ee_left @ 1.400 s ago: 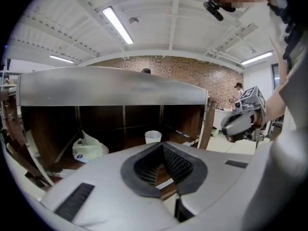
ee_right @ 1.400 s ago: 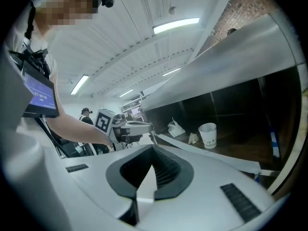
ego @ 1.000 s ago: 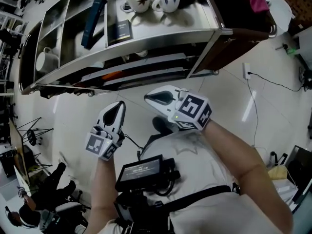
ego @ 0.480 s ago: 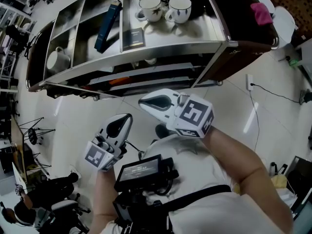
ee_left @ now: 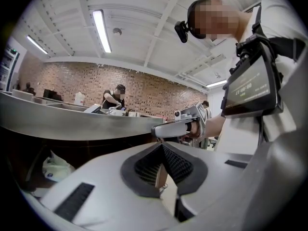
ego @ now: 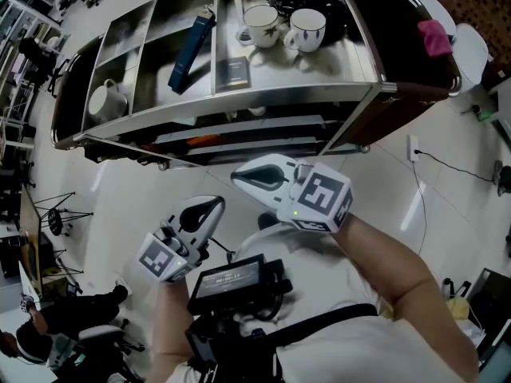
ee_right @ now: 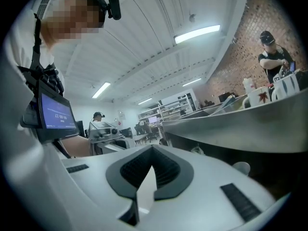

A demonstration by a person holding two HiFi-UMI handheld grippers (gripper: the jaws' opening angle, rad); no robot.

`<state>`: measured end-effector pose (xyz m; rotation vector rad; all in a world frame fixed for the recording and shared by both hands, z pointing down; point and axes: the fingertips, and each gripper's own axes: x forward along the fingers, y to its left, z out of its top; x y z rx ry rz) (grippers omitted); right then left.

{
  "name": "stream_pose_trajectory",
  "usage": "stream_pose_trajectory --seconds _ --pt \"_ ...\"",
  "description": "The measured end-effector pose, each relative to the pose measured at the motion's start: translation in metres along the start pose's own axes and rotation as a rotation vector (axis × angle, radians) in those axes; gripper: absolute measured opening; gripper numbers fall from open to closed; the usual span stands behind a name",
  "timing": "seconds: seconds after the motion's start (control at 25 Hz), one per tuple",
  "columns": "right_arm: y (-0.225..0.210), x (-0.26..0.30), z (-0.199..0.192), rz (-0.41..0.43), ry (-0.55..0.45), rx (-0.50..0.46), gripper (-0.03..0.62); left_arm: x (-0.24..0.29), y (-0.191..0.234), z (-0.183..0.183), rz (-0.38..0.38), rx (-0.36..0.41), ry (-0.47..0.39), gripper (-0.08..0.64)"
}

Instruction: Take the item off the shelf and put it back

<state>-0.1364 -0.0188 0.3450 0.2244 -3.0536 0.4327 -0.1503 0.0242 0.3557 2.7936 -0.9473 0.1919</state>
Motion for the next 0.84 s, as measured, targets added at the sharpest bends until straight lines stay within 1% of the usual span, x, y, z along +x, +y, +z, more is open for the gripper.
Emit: stream_pose_trajectory --seconds 0.32,0.84 --pt "0.0002 0.0044 0.002 0.009 -0.006 -0.008 0.005 -0.0016 0.0109 0.0036 0.019 0.008 -0.008 0.008" --pt "-0.005 -0.0006 0.0037 -0.004 -0.007 -0.009 0.003 0.0052 0.0106 0.004 0.012 0.021 0.01 0.008"
